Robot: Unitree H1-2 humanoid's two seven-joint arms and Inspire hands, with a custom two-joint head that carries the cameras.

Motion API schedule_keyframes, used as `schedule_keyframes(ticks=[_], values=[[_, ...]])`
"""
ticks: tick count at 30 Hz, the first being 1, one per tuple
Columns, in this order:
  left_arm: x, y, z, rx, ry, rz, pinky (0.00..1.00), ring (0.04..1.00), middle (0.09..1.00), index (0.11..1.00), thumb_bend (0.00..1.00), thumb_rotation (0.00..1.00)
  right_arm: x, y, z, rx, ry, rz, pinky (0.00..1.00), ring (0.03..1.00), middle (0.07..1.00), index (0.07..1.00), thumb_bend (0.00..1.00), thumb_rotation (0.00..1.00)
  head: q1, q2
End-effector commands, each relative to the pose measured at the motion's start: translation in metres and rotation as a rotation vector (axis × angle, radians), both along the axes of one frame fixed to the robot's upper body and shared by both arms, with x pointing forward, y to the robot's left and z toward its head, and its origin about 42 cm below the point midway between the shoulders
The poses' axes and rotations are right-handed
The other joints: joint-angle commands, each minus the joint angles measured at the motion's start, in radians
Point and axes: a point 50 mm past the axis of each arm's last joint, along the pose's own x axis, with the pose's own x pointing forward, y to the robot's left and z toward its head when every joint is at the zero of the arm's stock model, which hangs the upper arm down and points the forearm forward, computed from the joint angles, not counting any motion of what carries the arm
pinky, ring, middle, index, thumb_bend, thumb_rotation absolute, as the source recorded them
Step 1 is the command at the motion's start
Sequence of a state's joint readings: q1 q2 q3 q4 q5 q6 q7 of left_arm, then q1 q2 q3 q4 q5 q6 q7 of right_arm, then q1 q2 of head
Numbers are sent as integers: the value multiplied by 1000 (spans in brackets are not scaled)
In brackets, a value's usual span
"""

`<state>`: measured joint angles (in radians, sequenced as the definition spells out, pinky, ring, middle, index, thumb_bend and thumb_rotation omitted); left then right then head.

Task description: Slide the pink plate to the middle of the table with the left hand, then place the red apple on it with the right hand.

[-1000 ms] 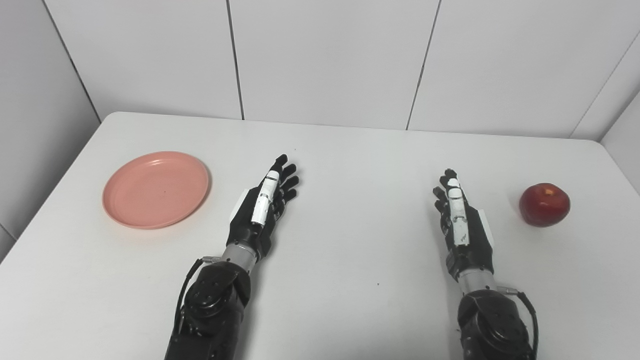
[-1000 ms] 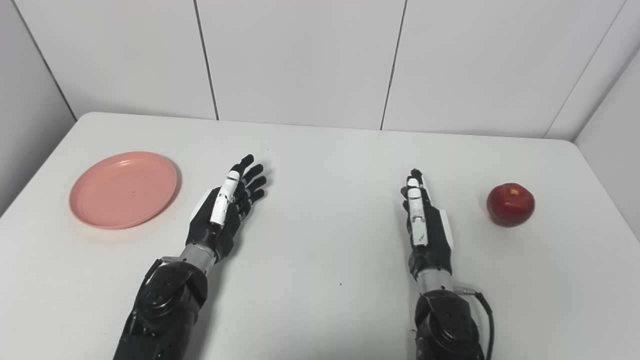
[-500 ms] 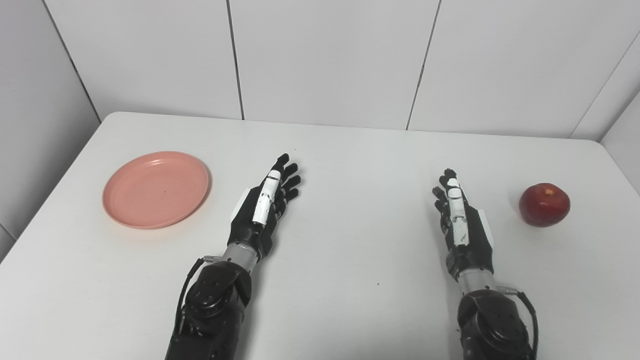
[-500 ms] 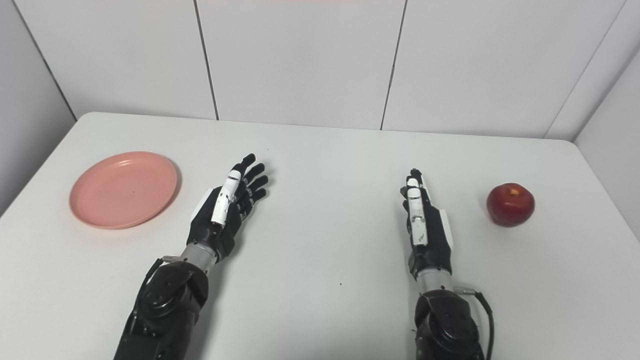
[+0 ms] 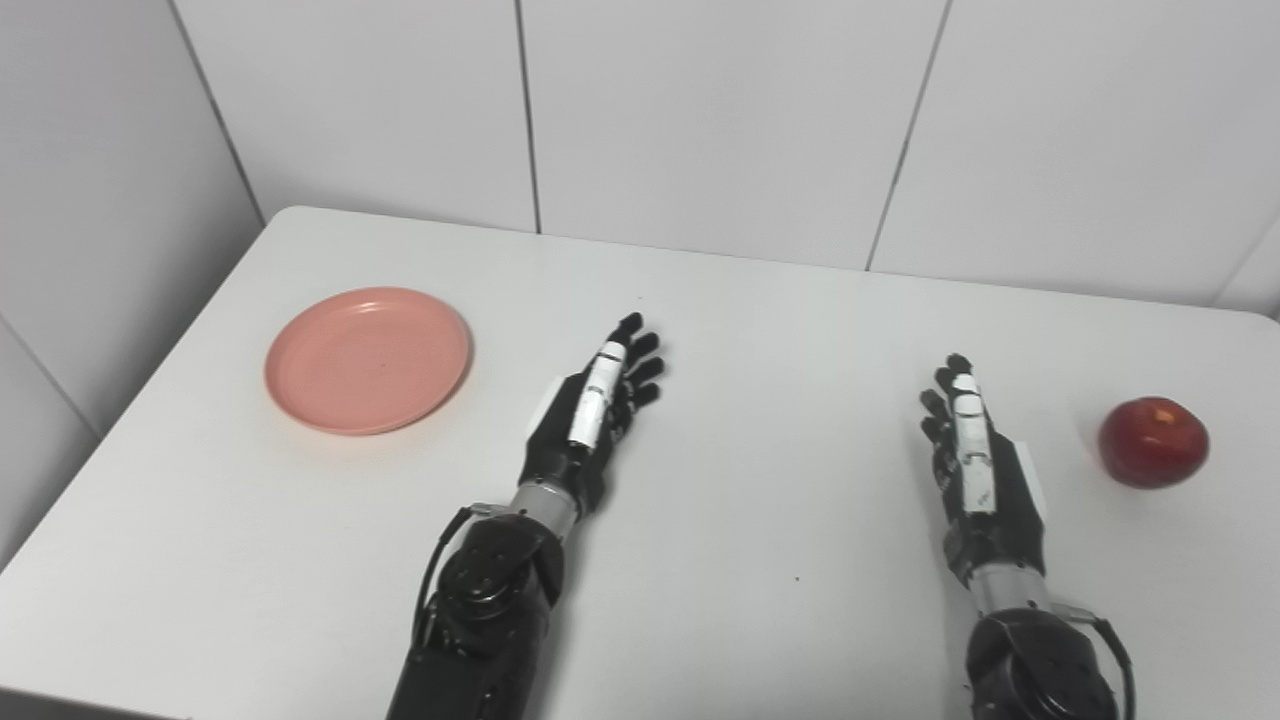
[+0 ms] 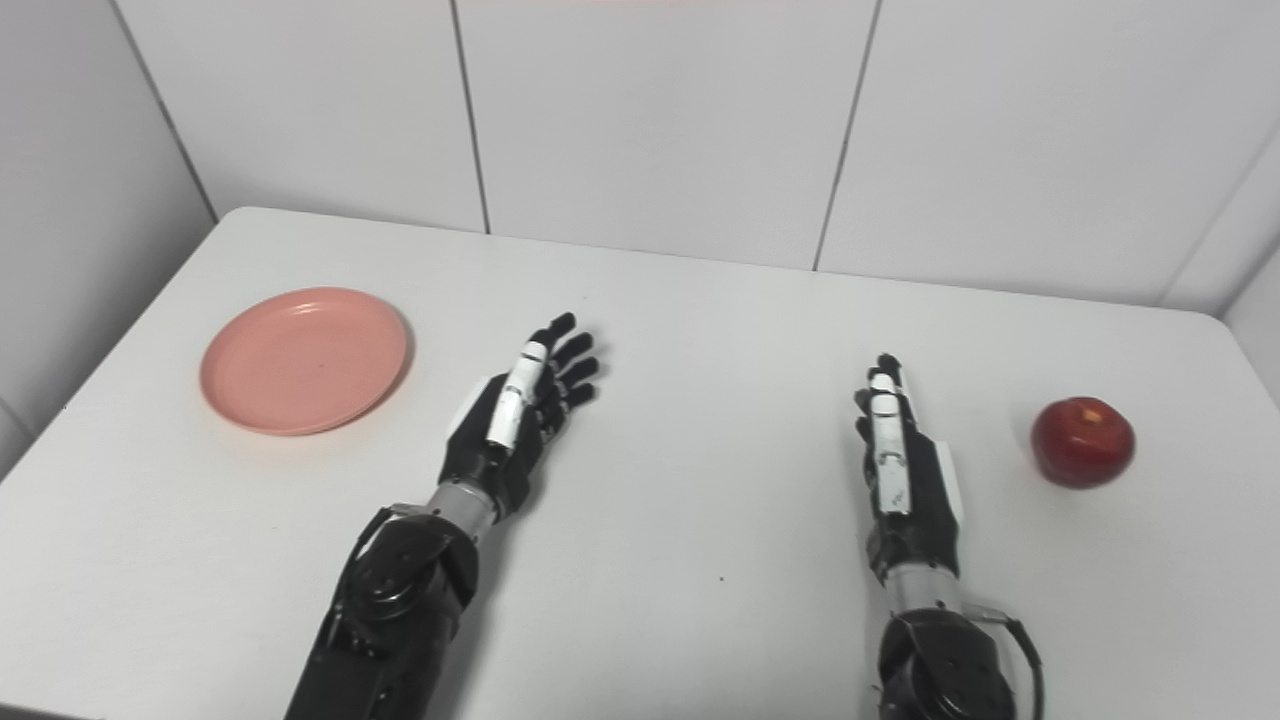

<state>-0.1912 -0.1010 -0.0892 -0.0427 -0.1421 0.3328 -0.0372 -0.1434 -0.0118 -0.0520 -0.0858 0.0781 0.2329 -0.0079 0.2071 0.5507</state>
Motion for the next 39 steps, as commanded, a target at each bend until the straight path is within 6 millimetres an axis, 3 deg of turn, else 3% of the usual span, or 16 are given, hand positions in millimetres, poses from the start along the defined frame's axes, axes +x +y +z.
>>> schedule_keyframes(ticks=[1,7,25,39], values=[[4,-9,13,-19,-88,-14,958,947,957,950,364,1000,2,-5,15,14,-100,10,1000,979,988,992,226,1000,32,-18],[4,-20,8,-14,-87,-27,981,973,984,972,383,1000,0,-9,15,27,-117,9,1000,965,980,988,167,1000,81,-48],[5,-21,8,3,-119,-40,960,946,963,955,384,1000,-2,-9,17,27,-120,24,1000,974,993,998,152,1000,89,-44],[12,0,37,-24,-164,-8,928,915,931,915,370,1000,-1,-7,18,10,-124,30,1000,984,997,1000,143,1000,119,-46]])
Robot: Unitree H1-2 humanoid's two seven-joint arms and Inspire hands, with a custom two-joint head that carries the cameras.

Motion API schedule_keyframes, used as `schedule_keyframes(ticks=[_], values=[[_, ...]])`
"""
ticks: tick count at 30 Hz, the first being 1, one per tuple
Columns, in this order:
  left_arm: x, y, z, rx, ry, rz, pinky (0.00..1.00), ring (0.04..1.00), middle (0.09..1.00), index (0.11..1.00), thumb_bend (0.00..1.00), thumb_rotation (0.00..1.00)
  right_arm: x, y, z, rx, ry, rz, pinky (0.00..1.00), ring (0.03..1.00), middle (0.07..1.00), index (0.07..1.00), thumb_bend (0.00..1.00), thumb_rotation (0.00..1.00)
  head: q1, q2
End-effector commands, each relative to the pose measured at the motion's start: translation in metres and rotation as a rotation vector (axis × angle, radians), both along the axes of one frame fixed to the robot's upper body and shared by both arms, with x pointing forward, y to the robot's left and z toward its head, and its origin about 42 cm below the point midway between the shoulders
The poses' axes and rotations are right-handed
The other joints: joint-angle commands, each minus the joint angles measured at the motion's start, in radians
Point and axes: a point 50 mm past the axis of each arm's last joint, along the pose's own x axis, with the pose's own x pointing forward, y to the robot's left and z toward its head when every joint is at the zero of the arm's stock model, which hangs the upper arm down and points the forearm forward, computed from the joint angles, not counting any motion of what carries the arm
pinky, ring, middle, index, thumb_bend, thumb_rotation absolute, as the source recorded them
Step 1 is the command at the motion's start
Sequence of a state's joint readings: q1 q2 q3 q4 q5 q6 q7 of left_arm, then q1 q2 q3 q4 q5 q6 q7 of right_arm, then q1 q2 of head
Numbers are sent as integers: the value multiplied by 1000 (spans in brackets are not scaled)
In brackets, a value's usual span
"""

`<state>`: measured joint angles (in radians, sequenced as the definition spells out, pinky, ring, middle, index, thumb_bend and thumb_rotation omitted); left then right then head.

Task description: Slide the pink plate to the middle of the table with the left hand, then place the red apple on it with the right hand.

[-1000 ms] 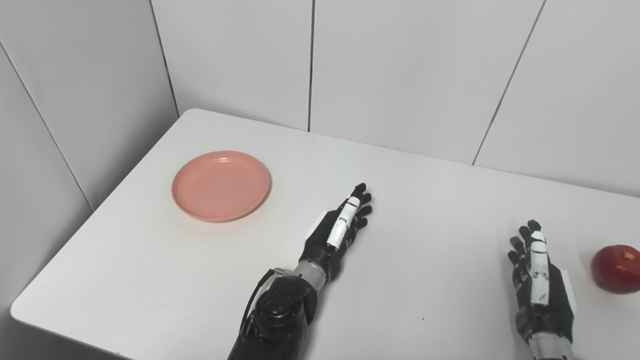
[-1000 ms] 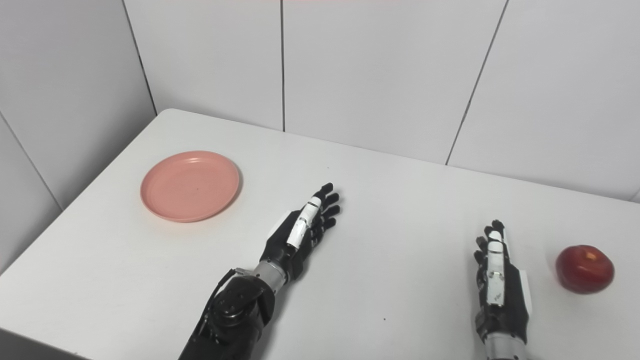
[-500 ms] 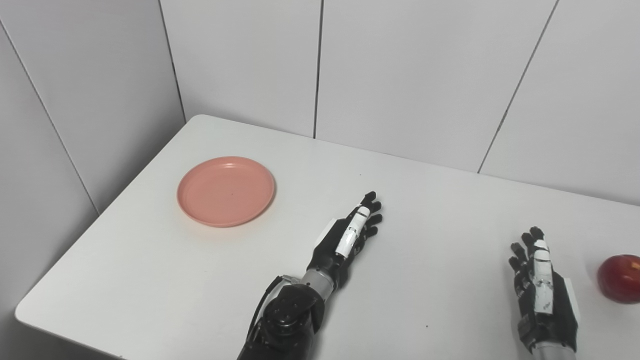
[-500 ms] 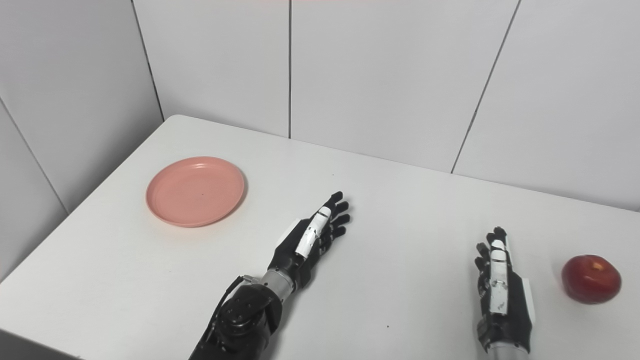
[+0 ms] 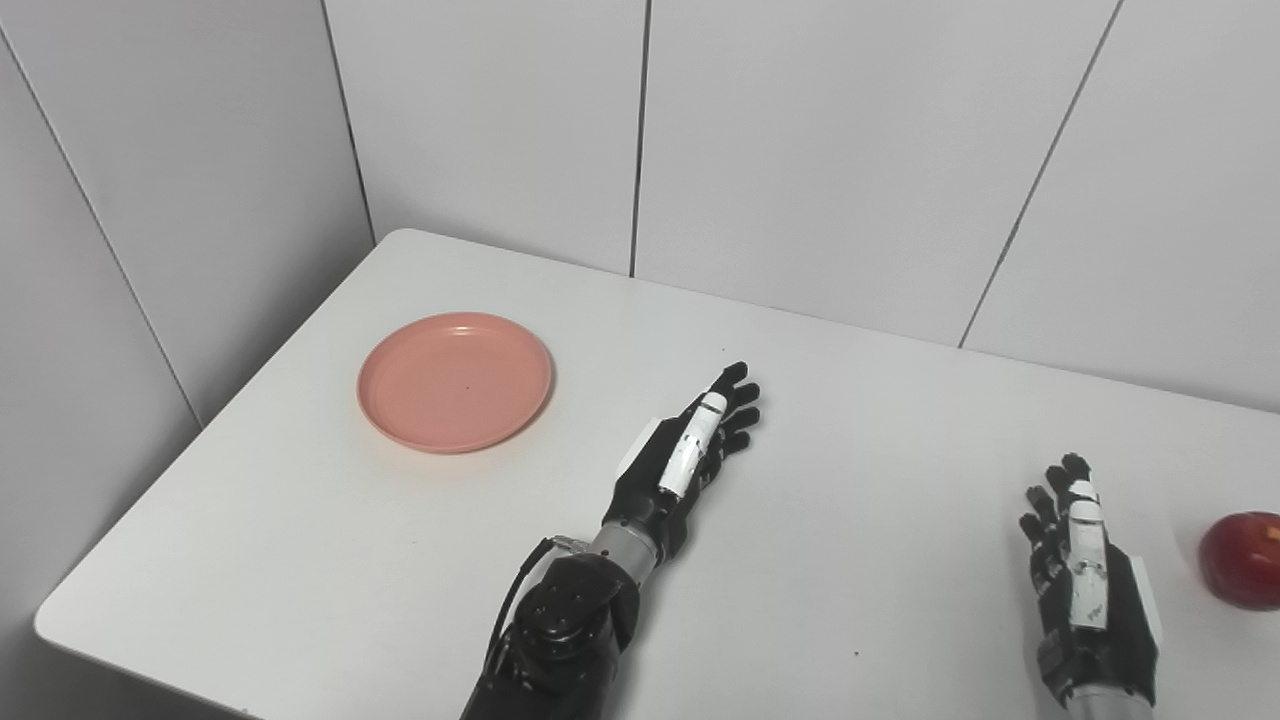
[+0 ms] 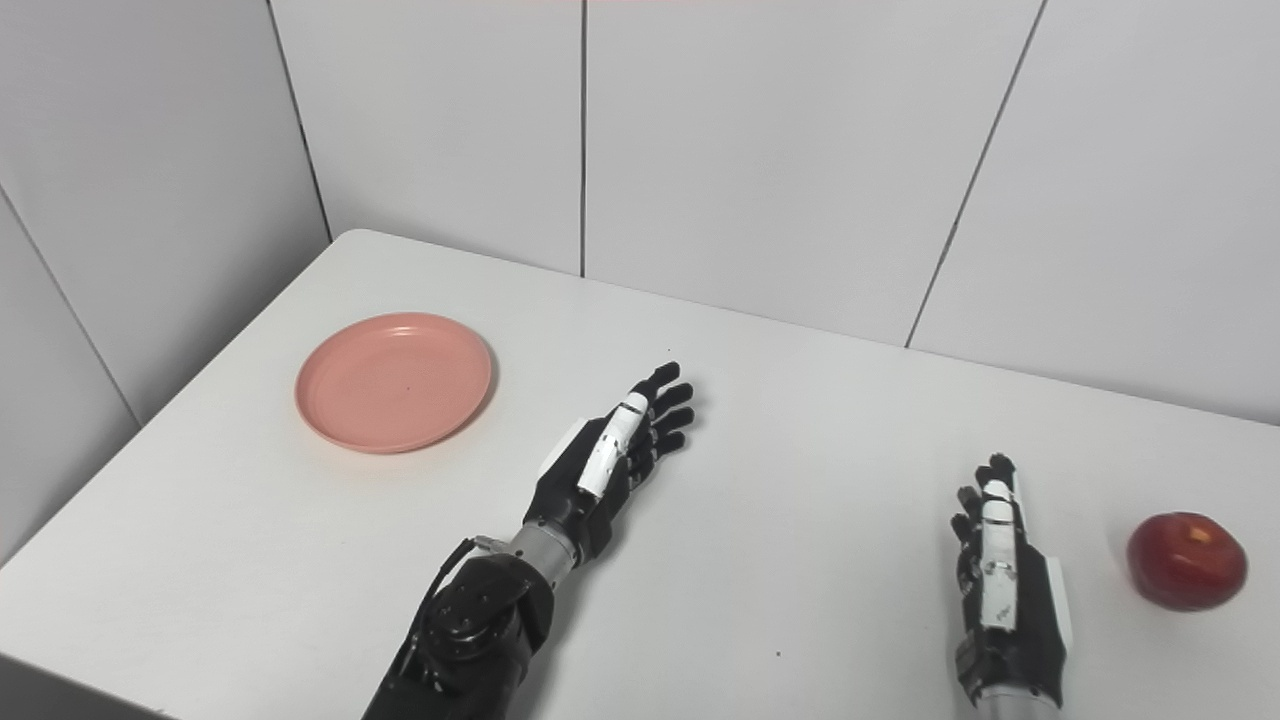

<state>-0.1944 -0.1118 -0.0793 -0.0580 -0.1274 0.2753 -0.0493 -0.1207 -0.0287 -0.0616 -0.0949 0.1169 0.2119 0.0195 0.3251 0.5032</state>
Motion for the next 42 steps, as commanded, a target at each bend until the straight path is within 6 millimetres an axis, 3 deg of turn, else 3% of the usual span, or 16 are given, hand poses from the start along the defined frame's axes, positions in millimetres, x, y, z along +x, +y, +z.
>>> schedule_keyframes(ticks=[1,20,24,42], values=[[13,3,31,-9,-97,-18,920,910,928,912,375,1000,6,1,21,-10,-110,13,1000,985,998,1000,143,1000,6,-2],[38,43,99,40,-246,34,871,889,894,874,380,1000,7,3,21,-13,-102,10,1000,992,997,998,136,1000,16,-10],[49,61,115,36,-285,69,862,873,884,868,380,1000,6,3,22,-1,-97,15,1000,989,995,1000,139,1000,20,-11],[62,127,144,30,-325,235,881,899,909,892,352,1000,8,-1,22,24,-88,19,1000,993,1000,1000,132,1000,45,-20]])
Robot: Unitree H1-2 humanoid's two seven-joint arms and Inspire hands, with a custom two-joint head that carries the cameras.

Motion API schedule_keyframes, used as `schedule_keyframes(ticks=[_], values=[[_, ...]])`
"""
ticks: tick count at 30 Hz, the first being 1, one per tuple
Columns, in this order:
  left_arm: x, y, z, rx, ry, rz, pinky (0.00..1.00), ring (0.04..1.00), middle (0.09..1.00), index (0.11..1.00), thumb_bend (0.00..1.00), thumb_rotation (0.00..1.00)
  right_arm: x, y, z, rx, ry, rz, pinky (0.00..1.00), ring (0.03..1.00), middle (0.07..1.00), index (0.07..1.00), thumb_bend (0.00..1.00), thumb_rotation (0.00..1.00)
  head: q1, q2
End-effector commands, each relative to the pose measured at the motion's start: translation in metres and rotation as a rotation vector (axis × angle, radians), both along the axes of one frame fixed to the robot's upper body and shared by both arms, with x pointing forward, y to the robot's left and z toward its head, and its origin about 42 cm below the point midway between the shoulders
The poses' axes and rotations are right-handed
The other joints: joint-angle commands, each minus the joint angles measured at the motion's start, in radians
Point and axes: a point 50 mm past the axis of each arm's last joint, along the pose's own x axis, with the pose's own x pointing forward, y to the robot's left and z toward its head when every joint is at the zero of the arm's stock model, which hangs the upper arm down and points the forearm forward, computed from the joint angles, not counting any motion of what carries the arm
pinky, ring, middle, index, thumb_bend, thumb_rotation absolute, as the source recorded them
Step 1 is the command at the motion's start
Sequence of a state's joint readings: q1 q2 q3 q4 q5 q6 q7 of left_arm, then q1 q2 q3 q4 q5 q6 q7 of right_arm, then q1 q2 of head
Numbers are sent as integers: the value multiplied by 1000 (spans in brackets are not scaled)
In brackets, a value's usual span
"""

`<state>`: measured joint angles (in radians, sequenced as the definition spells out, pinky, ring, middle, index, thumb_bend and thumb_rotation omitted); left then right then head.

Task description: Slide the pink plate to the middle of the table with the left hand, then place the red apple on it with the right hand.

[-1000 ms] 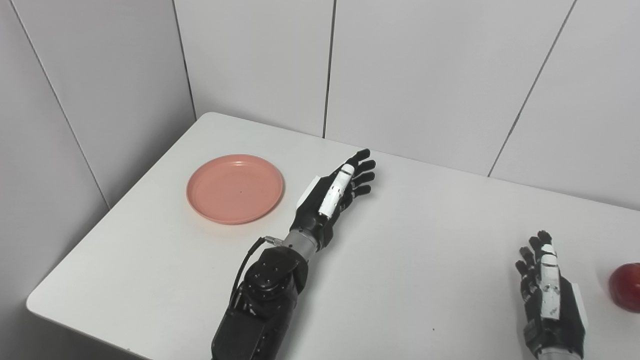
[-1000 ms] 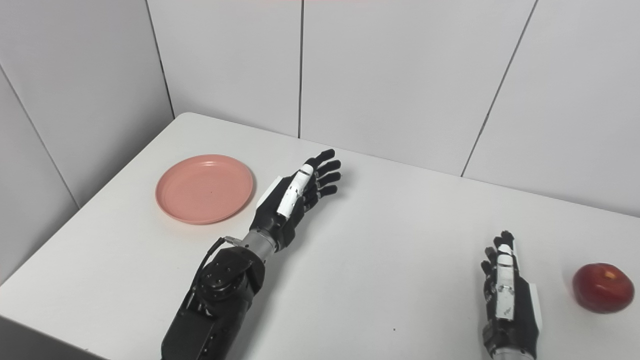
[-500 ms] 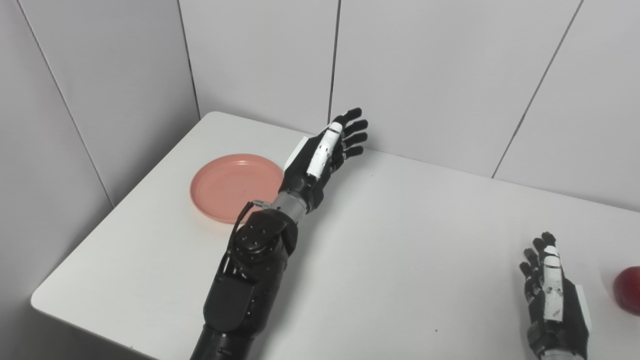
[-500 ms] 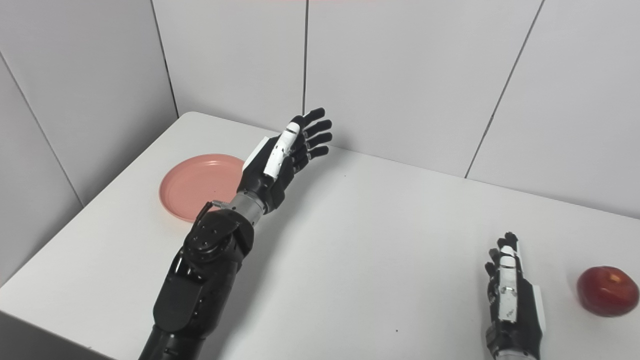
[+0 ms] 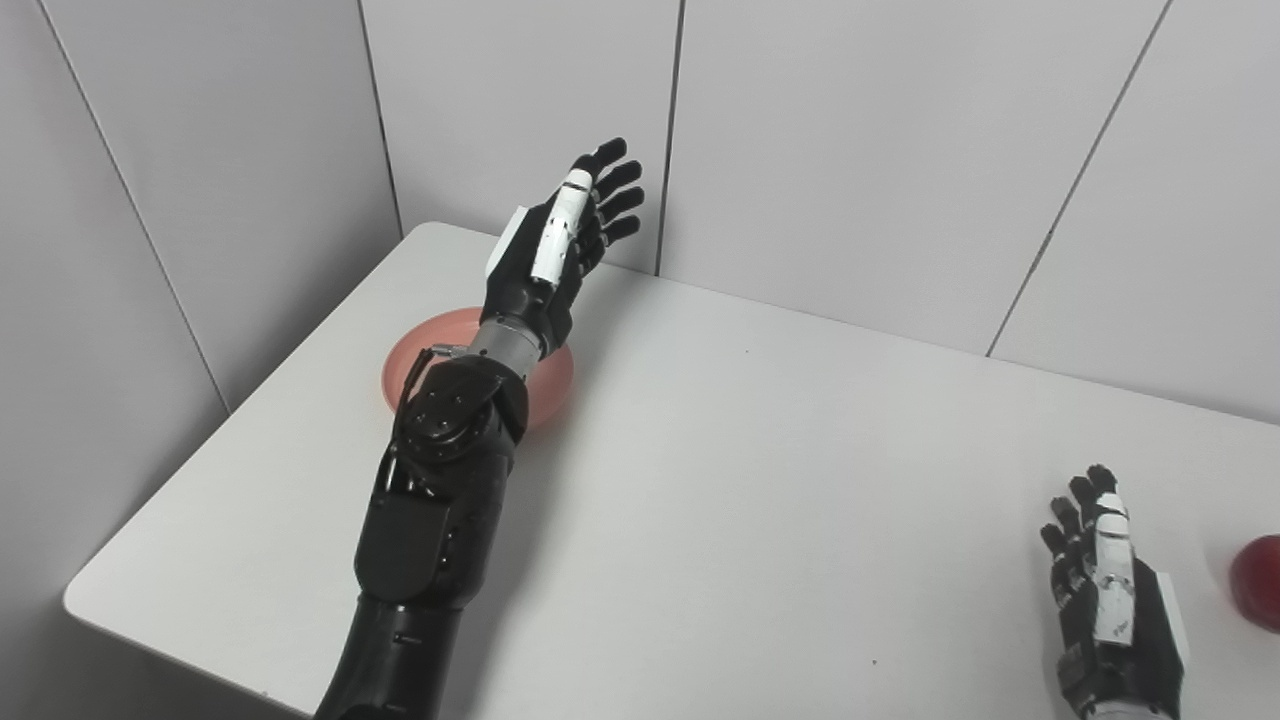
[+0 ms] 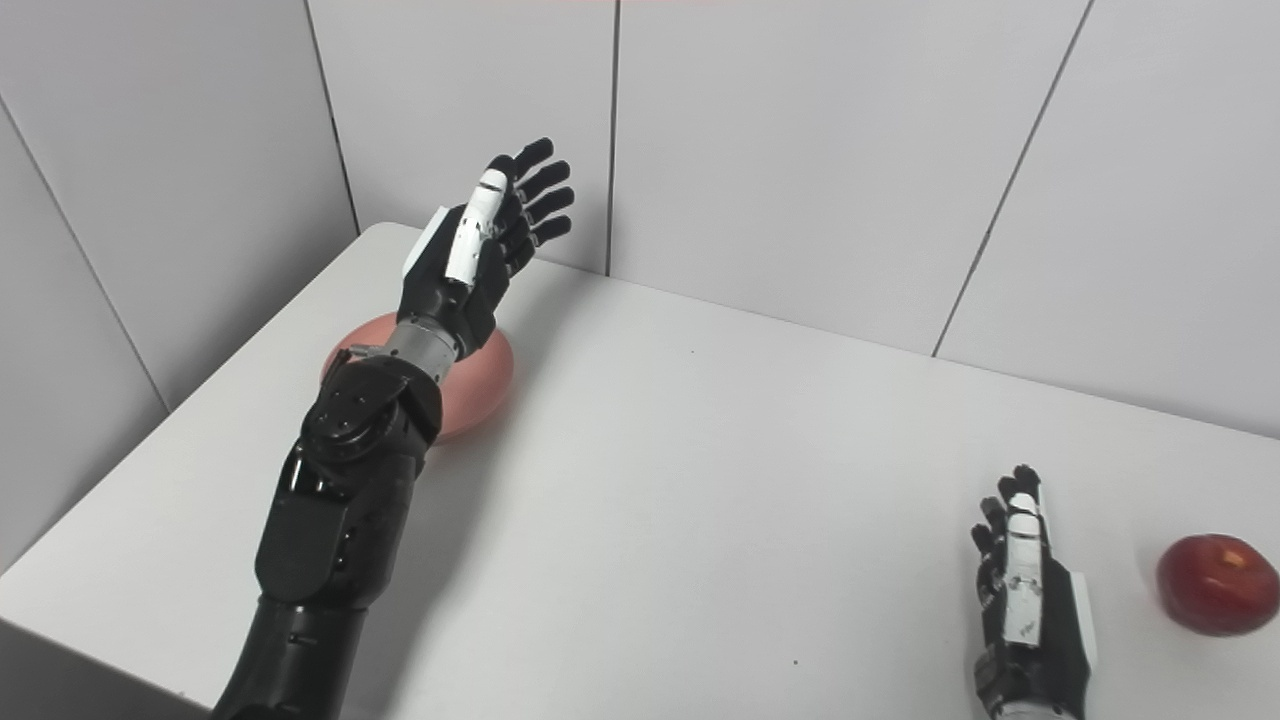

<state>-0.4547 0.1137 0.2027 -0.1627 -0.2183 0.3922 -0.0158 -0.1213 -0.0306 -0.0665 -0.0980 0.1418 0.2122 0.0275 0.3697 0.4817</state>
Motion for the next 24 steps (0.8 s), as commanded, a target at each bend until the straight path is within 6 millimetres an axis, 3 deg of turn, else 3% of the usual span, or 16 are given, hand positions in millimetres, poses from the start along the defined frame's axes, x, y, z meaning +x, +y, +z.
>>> schedule_keyframes(ticks=[1,13,24], values=[[6,4,30,-14,-83,-8,876,895,905,889,351,1000,8,0,20,1,-84,8,1000,992,1000,1000,132,1000,3,1],[19,55,26,-77,-62,80,878,889,901,890,357,1000,7,1,22,0,-85,1,1000,989,997,1000,110,1000,7,-3],[18,102,18,-87,-49,176,904,907,907,894,349,1000,6,-2,23,0,-84,2,1000,985,996,1000,116,1000,22,2]])
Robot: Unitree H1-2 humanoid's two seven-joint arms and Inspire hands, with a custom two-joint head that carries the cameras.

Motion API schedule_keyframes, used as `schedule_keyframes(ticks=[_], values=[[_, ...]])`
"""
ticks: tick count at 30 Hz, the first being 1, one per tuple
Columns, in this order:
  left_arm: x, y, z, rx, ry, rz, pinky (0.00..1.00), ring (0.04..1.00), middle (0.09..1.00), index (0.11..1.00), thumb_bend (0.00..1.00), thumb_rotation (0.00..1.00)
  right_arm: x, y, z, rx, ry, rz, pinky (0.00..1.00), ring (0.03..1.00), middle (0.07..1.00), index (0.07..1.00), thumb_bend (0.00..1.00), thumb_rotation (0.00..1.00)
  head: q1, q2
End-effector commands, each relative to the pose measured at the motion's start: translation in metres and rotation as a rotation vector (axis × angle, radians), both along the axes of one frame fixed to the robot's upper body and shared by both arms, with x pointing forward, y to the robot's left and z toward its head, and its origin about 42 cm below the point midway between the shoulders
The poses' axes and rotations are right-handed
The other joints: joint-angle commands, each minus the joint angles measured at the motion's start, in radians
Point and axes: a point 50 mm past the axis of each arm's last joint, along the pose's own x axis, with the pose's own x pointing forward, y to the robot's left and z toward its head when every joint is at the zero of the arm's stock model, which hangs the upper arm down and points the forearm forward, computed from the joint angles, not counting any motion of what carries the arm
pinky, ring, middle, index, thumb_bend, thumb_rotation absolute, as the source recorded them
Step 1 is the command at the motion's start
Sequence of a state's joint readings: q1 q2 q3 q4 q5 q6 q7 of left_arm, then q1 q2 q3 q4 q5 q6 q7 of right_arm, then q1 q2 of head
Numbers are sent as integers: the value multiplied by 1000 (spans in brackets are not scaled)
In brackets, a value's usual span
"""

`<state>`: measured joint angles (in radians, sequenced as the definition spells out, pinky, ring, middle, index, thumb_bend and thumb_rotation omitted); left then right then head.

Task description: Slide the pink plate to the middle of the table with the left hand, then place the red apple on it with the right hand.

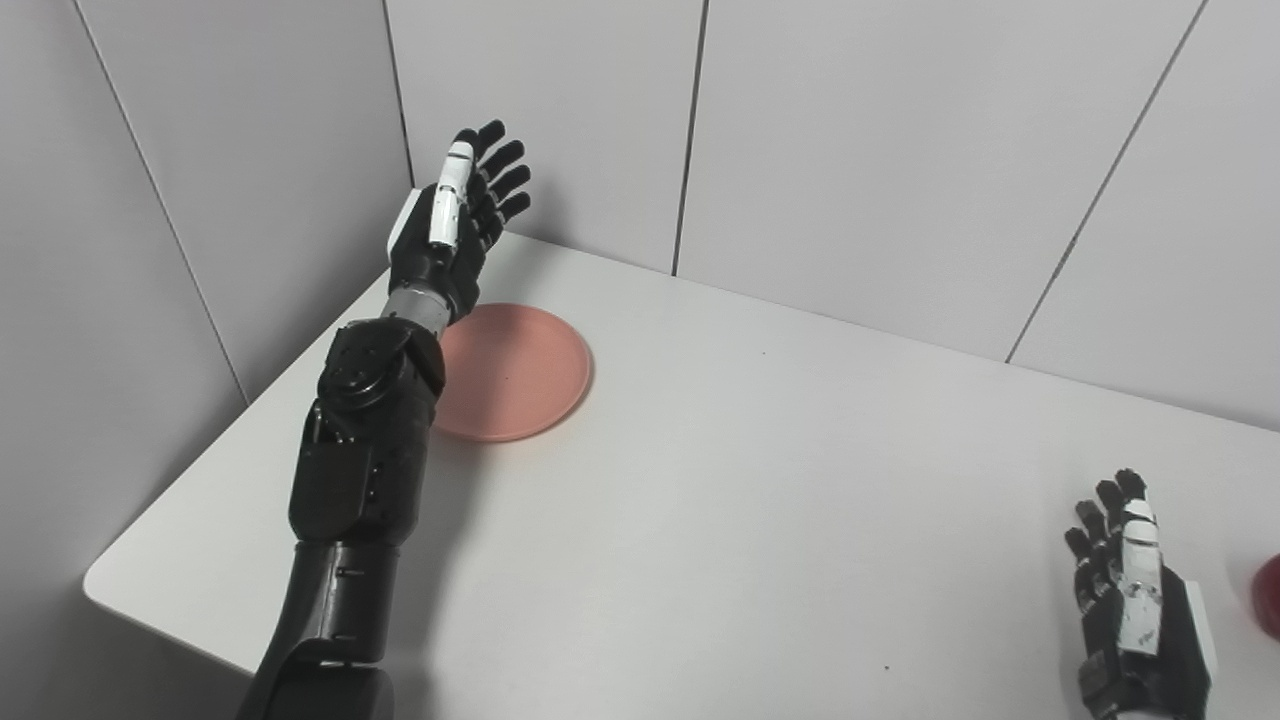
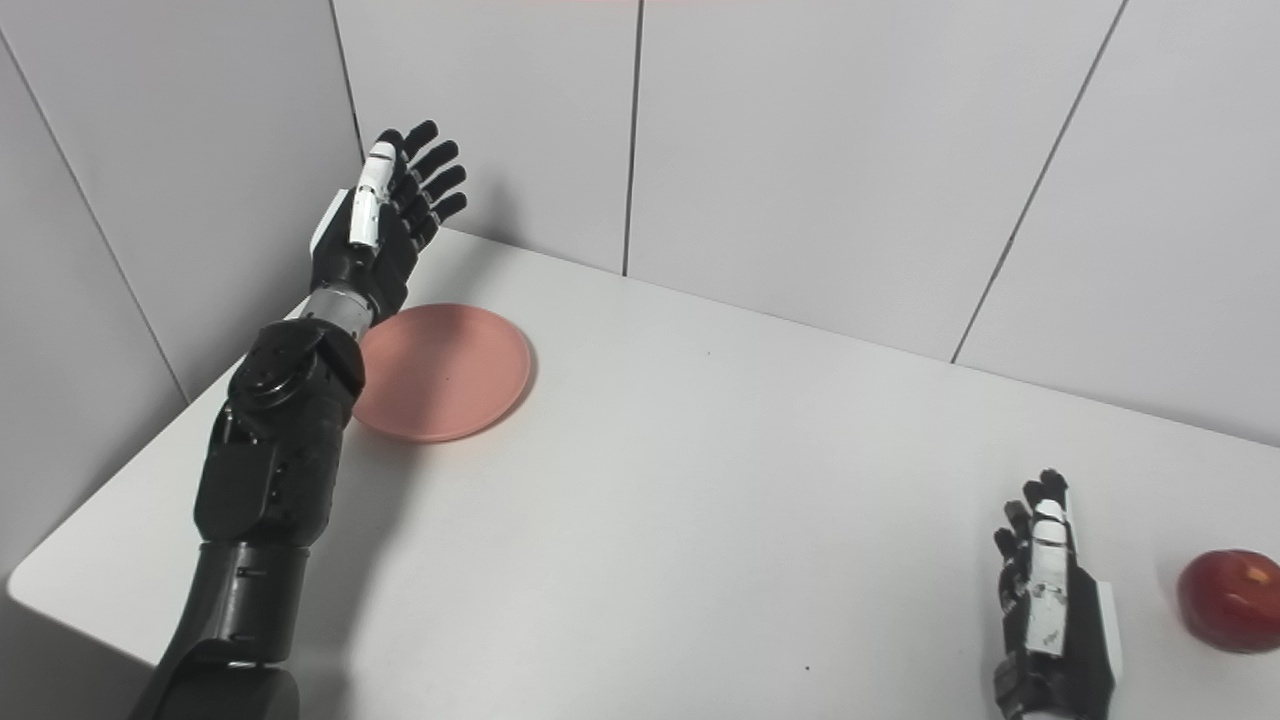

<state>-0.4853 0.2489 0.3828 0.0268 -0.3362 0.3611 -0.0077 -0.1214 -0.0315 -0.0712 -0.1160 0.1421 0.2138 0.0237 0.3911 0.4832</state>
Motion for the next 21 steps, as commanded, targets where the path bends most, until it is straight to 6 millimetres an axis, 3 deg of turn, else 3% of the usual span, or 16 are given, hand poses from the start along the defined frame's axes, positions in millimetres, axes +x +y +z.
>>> schedule_keyframes(ticks=[1,21], values=[[3,10,29,24,-105,23,902,905,905,890,354,1000,7,0,19,7,-67,9,1000,984,996,1000,116,1000,3,1],[-5,57,18,28,-84,131,861,866,865,854,299,1000,4,-3,23,33,-56,12,1000,983,999,1000,106,1000,27,-1]])
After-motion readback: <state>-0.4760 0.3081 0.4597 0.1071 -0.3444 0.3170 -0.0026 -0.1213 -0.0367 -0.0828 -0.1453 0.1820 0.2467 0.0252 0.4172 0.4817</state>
